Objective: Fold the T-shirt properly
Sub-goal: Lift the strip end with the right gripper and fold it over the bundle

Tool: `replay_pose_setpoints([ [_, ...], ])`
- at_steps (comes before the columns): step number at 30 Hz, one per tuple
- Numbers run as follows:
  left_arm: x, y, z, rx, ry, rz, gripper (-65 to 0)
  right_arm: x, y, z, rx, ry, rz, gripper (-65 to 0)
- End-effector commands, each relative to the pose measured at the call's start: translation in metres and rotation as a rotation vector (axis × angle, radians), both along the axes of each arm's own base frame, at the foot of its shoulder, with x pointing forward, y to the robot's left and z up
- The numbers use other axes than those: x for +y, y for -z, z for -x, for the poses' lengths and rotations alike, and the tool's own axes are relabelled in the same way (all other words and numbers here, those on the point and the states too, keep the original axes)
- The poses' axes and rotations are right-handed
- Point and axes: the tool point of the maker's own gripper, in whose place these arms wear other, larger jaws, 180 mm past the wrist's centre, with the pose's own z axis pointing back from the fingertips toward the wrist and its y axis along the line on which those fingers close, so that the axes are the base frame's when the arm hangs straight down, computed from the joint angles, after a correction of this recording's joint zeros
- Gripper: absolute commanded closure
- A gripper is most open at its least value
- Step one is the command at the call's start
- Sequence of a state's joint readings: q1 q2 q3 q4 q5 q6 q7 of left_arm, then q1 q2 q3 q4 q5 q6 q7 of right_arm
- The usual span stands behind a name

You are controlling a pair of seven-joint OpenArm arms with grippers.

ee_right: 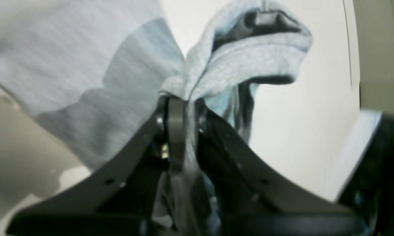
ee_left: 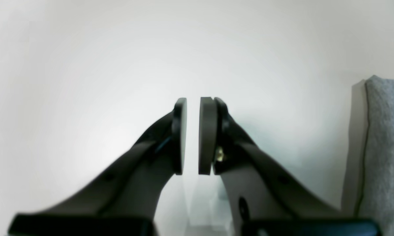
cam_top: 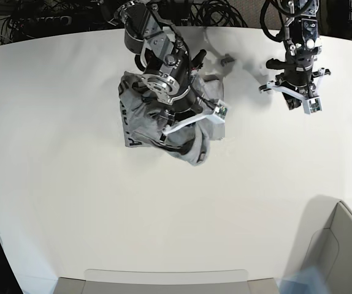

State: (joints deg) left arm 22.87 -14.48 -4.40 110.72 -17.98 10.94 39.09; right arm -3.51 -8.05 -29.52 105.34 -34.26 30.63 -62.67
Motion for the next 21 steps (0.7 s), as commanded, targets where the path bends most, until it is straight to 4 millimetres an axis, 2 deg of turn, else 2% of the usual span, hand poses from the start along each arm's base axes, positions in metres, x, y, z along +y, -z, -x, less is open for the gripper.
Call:
replay_pose_setpoints([
  [1, 0.005, -0.010, -0.005, -0.036, 0.000, -0.022, -6.5, 0.009, -0.011, -0.007, -0.035, 0.008, -0.039, 0.0],
  [5, 0.002, -0.010, -0.006, -0.036, 0.006, -0.019, -6.5, 0.029, -0.007, -0.009, -0.050, 0.007, -0.075, 0.0],
  [8, 0.001, -0.010, -0.006, -0.036, 0.007, -0.017, -6.5, 0.036, 0.009, -0.009, -0.029, -0.003, -0.055, 0.0],
  [13, 0.004, -0.010, -0.006, -0.037, 0.000, -0.020, -6.5, 0.050, 0.016, 0.003, -0.014, -0.064, -0.034, -0.5],
  [18, 0.004, -0.010, -0.005, -0.038, -0.001, -0.021, -6.5, 0.055, 0.016, 0.007, -0.016, -0.084, -0.035, -15.4],
  [21, 0.004, -0.010, -0.006, -0.038, -0.002, -0.021, -6.5, 0.060, 0.007, 0.008, -0.035, -0.097, -0.051, -20.9],
])
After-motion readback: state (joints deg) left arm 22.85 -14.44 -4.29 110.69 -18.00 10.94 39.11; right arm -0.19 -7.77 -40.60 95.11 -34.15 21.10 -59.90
